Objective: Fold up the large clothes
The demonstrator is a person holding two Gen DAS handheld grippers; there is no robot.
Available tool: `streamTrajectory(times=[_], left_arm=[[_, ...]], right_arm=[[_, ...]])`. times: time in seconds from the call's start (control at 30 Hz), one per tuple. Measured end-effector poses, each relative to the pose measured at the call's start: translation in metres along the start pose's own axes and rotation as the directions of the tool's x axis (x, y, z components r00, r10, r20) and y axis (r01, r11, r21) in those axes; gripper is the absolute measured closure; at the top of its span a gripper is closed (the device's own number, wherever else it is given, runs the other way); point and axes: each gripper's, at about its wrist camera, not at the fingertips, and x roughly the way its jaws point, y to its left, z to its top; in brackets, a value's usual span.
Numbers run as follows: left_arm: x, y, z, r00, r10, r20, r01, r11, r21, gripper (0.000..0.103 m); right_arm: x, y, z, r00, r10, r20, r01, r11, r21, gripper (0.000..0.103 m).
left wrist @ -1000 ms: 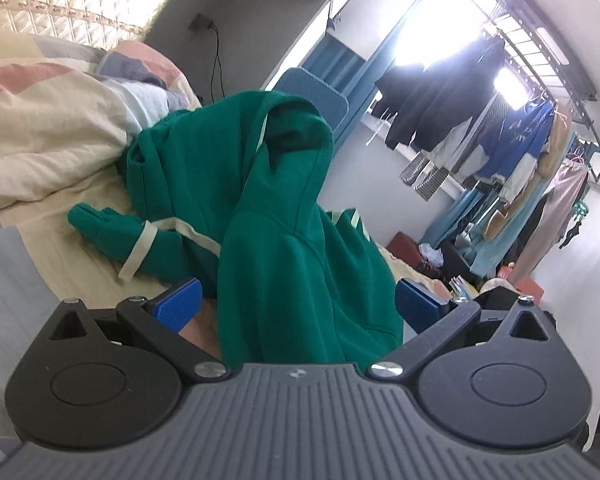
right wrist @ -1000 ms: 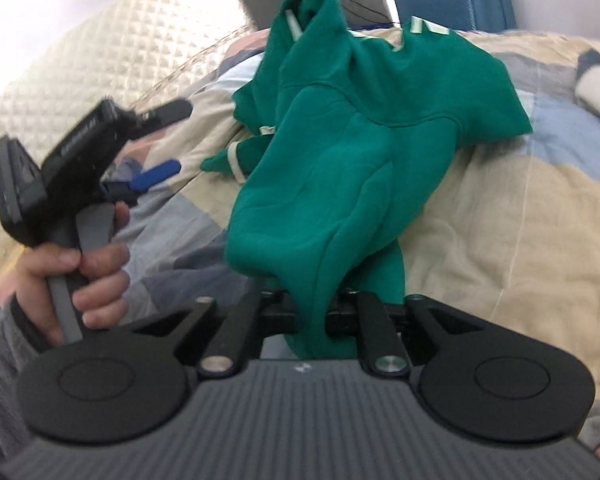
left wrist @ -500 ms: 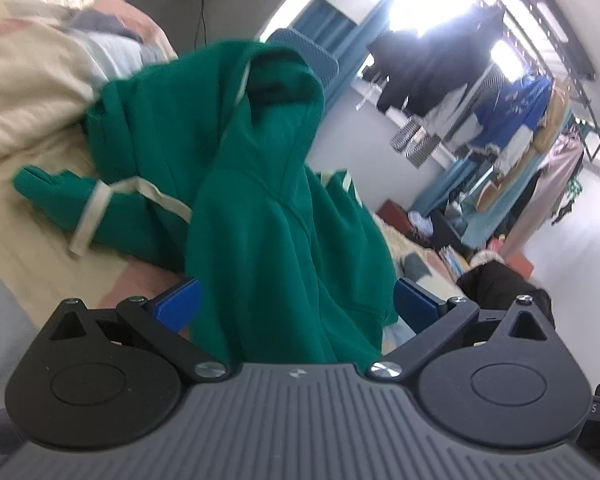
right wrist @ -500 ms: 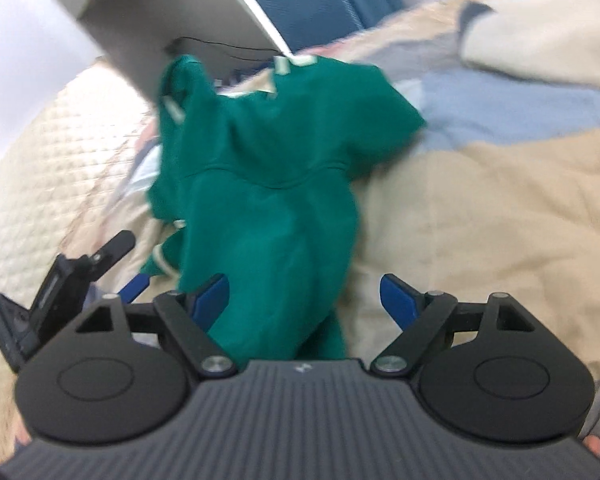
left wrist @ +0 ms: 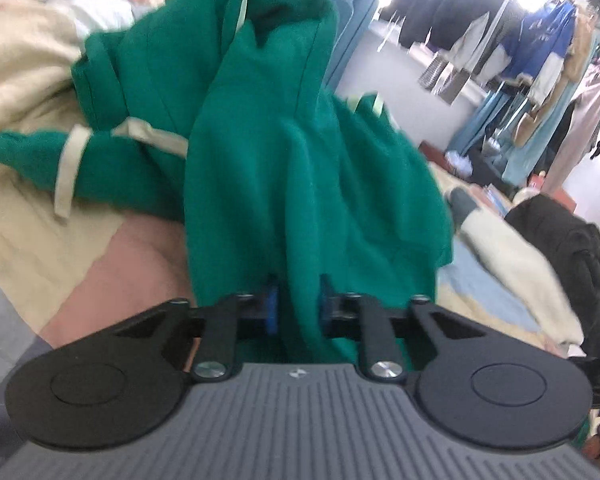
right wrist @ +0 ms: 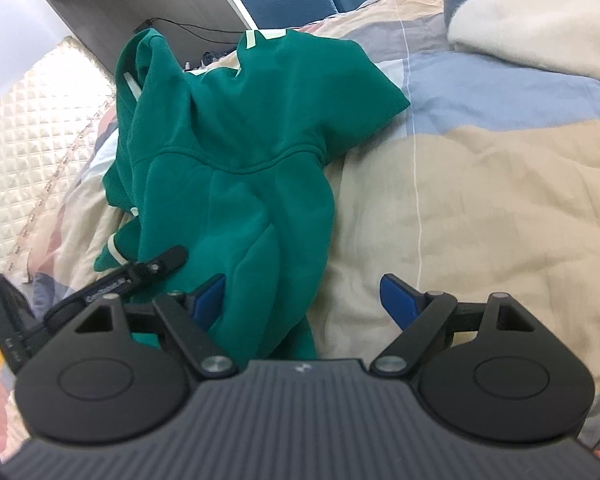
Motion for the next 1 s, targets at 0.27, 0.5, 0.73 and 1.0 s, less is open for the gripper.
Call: streamTrajectory(times=[0.27,0.5,0.73,1.0], left_arm=[[-0.082,-0.006,-0.003,0.990,-0.023,0.139,0.025,1.000,-0.017,0.099],[-0.154,-0.002,-0.014,0.976,0.005,0.217,0.018,0.995,-0.103,0.102],[-0.135,0.004,-0.014,0.986,-0.064,0.151,0.085,0.986,-0.141,0.101],[-0.076,0.017,0.024,0.993,-0.049,0.106,0.069,0.979,-0.194,0.036]], right_arm=[[-0.015,0.003,-0.001,0.997,0.022,0.076,-0.021,1.000,-0.017,0.019],[-0.043,0.001,-0.002,0.983,0.070,0.170,-0.073,0.997,0.014,0.019],[-0.048,-0.003,0.006,0.980,0.068,0.188,-0.083,0.994,0.069,0.018],[0.009,-0.019,0.057,0.989,0.099,0.109,-0.122,0.965,0.232,0.018]])
